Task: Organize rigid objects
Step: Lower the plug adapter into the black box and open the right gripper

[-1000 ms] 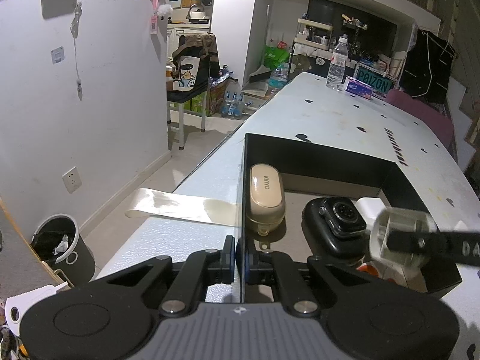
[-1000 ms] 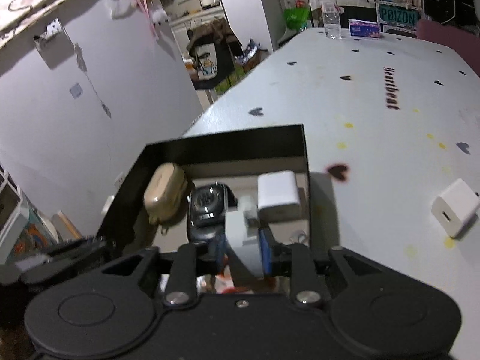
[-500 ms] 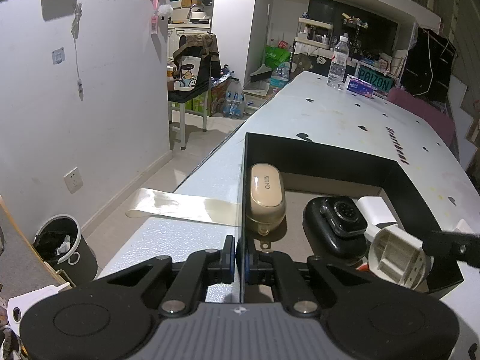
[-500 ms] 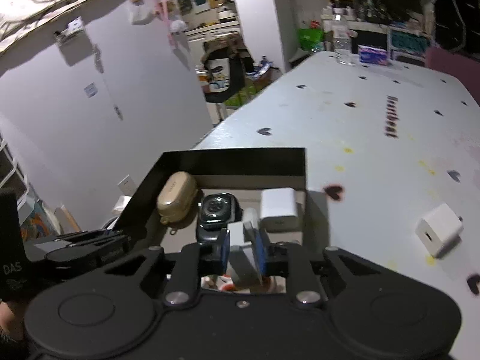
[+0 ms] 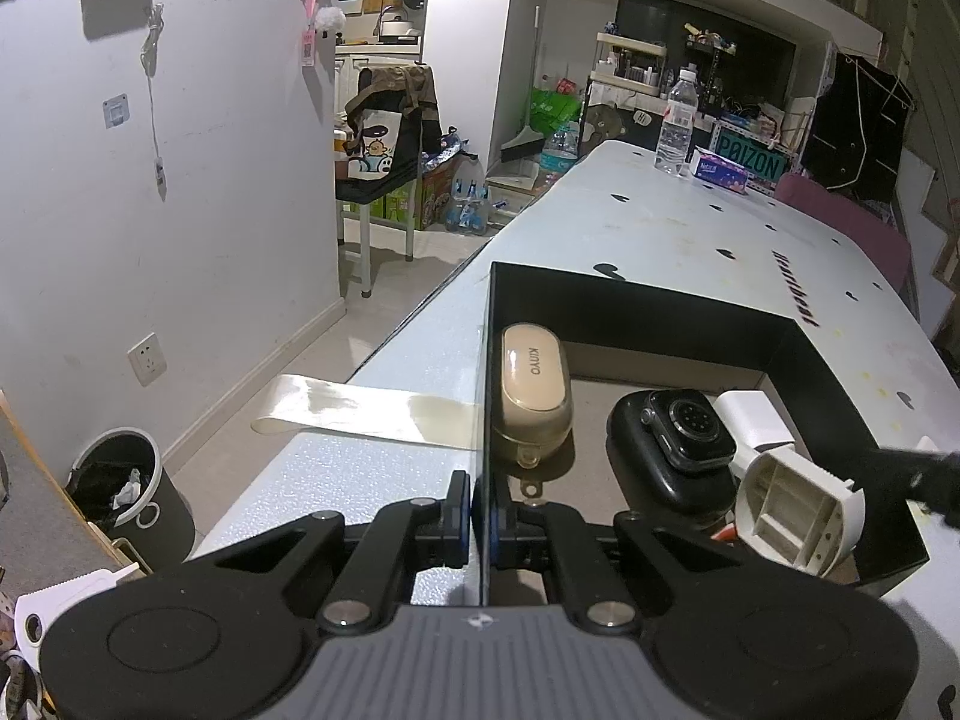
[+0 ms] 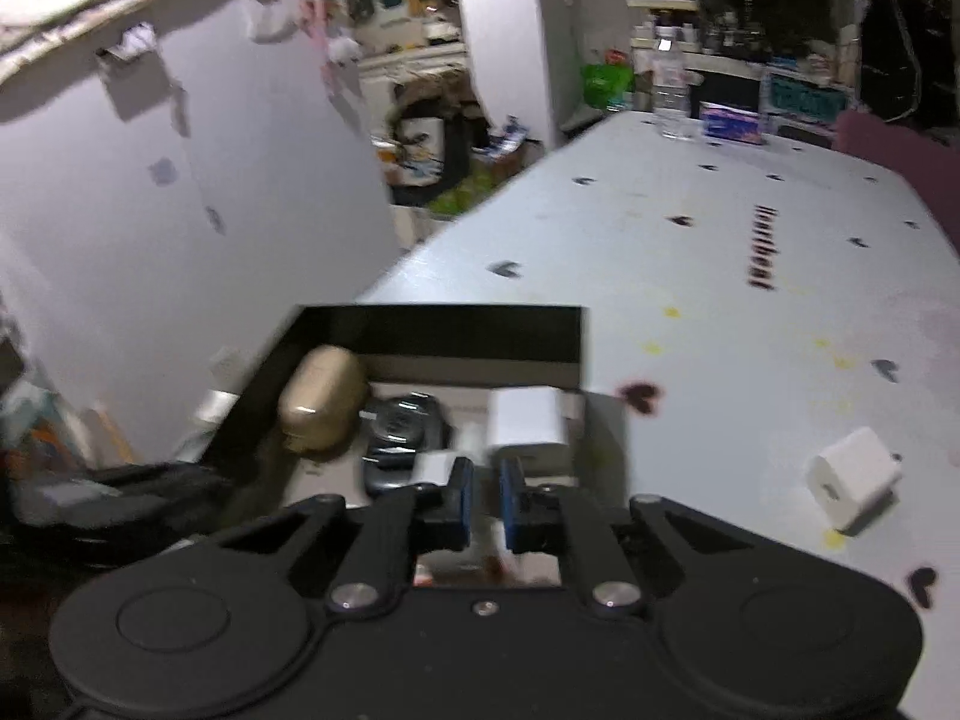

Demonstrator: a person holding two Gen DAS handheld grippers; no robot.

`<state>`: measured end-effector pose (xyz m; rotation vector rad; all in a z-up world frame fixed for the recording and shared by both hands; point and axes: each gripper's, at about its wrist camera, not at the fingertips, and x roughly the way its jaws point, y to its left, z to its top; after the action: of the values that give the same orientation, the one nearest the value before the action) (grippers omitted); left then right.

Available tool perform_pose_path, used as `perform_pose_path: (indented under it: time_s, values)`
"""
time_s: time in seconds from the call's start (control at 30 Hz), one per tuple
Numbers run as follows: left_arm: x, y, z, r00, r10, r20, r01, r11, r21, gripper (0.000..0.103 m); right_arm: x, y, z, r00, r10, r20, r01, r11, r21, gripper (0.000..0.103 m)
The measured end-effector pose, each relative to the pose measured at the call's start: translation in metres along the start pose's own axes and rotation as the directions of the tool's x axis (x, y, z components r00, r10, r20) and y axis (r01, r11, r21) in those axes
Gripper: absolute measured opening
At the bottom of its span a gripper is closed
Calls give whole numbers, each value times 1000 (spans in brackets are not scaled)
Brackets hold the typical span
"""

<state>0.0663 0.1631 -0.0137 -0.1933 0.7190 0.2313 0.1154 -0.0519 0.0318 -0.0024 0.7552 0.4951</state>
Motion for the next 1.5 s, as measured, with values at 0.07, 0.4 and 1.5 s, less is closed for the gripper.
perform_pose_path:
  time_s: [0.07, 0.4, 1.5]
  values:
    - [0, 0, 0, 1000, -1, 0, 1, 1000, -1, 6, -3, 6, 0, 999, 36, 0, -36, 999, -8, 11]
    - [0, 0, 0, 1000, -1, 0, 1, 1000, -1, 6, 14, 12, -7, 998, -63, -30, 60, 994, -93, 22]
    - [2, -1, -1, 1000, -11, -1, 11, 1000, -8, 7, 38, 13, 9, 983, -150, -105, 129, 975, -182, 2]
